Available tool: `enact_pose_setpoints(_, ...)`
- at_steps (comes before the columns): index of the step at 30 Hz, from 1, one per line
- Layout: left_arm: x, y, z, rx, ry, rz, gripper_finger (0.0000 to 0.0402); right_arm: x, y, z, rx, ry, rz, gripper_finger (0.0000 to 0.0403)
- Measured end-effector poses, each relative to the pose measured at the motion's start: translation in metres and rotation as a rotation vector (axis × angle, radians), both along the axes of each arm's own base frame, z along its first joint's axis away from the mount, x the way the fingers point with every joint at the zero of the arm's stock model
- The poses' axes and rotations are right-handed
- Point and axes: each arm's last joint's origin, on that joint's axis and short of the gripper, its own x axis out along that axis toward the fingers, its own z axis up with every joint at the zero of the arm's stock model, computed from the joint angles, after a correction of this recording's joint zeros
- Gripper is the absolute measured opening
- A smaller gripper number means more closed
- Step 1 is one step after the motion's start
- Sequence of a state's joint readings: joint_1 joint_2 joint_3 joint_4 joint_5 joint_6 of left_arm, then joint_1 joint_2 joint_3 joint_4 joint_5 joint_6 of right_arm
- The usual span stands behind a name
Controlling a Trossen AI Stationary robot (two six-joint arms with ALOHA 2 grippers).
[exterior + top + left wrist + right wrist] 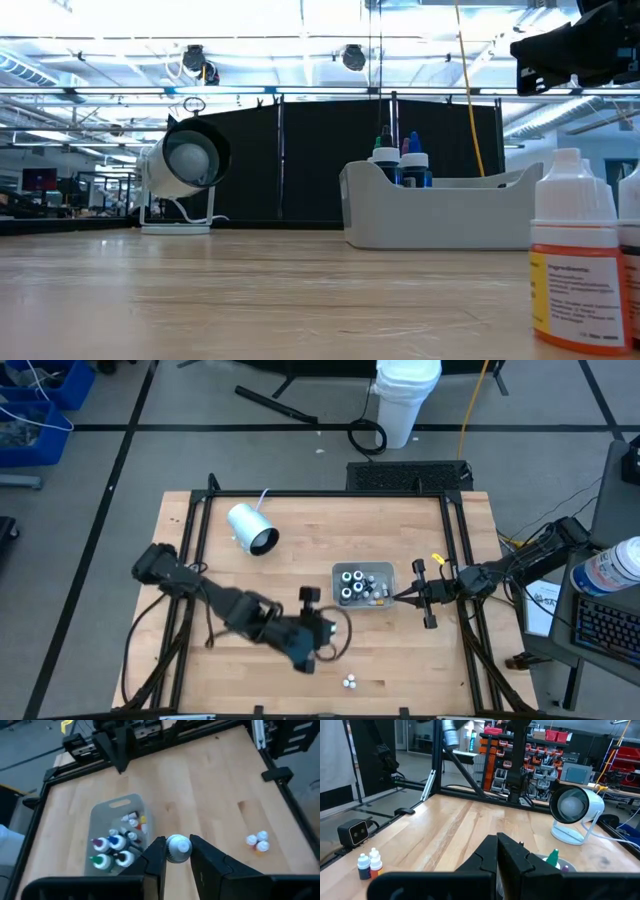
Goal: Pick & Place food coloring
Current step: Put the small blue food coloring bottle into the gray bin
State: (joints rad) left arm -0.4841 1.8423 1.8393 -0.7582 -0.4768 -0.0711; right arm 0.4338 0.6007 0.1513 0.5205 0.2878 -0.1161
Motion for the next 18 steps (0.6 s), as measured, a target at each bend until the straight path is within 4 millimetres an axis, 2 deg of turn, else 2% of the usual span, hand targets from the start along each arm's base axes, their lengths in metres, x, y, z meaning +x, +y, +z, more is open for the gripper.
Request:
enact_pose_setpoints(7,0.019,0.049,0.004,-0.012,0.049,-0.153,0.0076,0.0,0.0,0.004,0.061,-0.035,0.001,0.0004)
enact_pose_setpoints(13,0.046,0.102,0.01,-0.016,-0.067,-0.193,0.0076,0.0,0.0,0.006,0.077,-0.048,0.006,0.0004)
enact_pose_setpoints(16,0.06,0.133,0.004,-0.026,-0.129,-0.224,0.0076,0.0,0.0,0.006,0.078,-0.051,0.006,0.0004)
enact_pose_setpoints(18,0.065,0.154,-0.008,-0.061,-0.131,-0.241,0.0076,0.0,0.0,0.006,0.074,-0.048,0.006,0.0004)
